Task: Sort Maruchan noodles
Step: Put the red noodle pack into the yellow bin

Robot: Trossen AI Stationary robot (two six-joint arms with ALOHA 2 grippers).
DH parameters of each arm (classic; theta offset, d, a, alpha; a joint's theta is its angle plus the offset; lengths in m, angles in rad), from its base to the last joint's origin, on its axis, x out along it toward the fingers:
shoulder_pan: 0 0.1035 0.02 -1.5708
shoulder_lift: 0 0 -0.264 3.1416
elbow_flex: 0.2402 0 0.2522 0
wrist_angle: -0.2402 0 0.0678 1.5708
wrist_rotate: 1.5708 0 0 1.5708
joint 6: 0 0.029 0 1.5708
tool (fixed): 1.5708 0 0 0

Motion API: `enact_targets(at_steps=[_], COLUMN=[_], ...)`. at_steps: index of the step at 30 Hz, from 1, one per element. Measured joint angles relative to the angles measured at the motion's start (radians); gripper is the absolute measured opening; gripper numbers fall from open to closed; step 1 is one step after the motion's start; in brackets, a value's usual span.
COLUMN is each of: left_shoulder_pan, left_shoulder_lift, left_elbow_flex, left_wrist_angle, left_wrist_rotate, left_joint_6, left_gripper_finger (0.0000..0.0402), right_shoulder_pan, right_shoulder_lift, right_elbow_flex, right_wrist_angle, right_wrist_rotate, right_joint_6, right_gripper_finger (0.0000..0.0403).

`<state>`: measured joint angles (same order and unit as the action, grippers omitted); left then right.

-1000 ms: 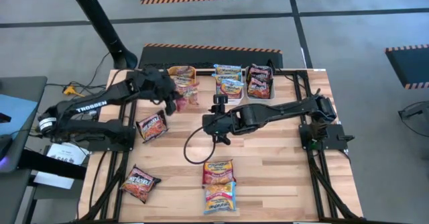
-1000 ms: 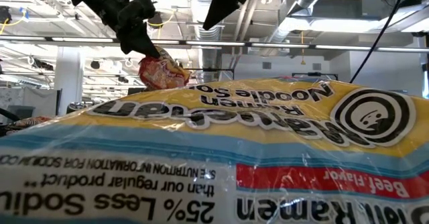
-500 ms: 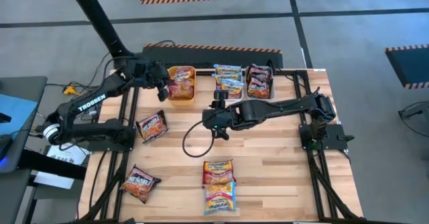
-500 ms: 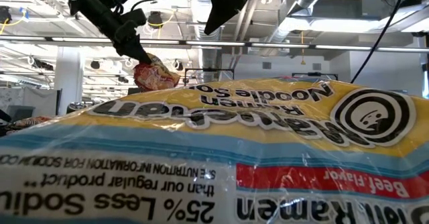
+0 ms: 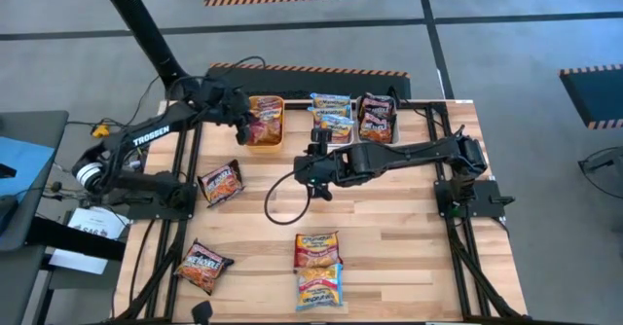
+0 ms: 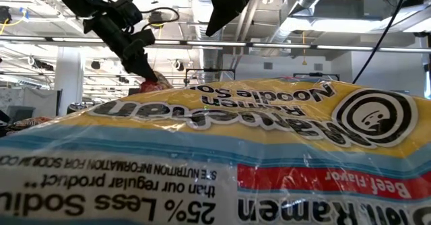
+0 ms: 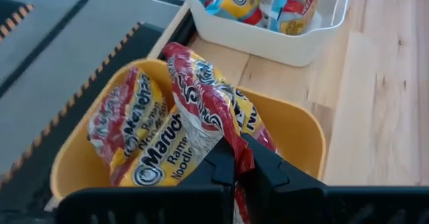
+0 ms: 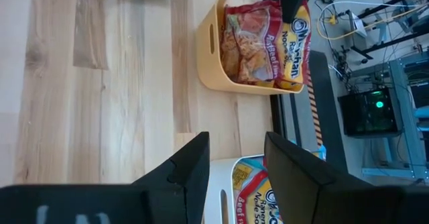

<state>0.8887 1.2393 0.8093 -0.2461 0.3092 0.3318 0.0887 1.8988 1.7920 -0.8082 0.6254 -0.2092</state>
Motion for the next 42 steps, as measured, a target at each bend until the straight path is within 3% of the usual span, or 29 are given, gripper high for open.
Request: enact_targets(at_steps=[11,25,34,36,42], left_shoulder_pan=[0.003,0.003,0.003,0.001,-0.044], left_shoulder_lift=[0.039,0.037,0.037,0.037,0.045], left_elbow_flex=[0.000,0.037,0.202,0.226,0.236], left_wrist_angle=[0.002,-0.104,-0.283,-0.285,-0.300], left_wrist_rotate=[-0.018,-0.025,-0.136,-0.105,0.122], left_joint_6=[-0.073,-0.222,-0.226,-0.252,-0.317], left_gripper_finger=[0.0010,0.0150,0.0173,0.0172,0.0165], right_shoulder_pan=[0.000,0.000,0.000,0.000,0.000], right_shoulder_lift=[0.000,0.000,0.000,0.000,0.000], right_elbow_flex=[0.000,0.000,0.000,0.000,0.000], right_wrist_angle=[-0.001,-0.009,-0.055,-0.056,-0.059], right_wrist_rotate=[0.000,0.000,-0.001,-0.001,-0.027], right_joint_6=[0.000,0.011,0.056,0.066,0.074], right_gripper_finger=[0.0166,0.0166,0.0166,0.0166,0.0166])
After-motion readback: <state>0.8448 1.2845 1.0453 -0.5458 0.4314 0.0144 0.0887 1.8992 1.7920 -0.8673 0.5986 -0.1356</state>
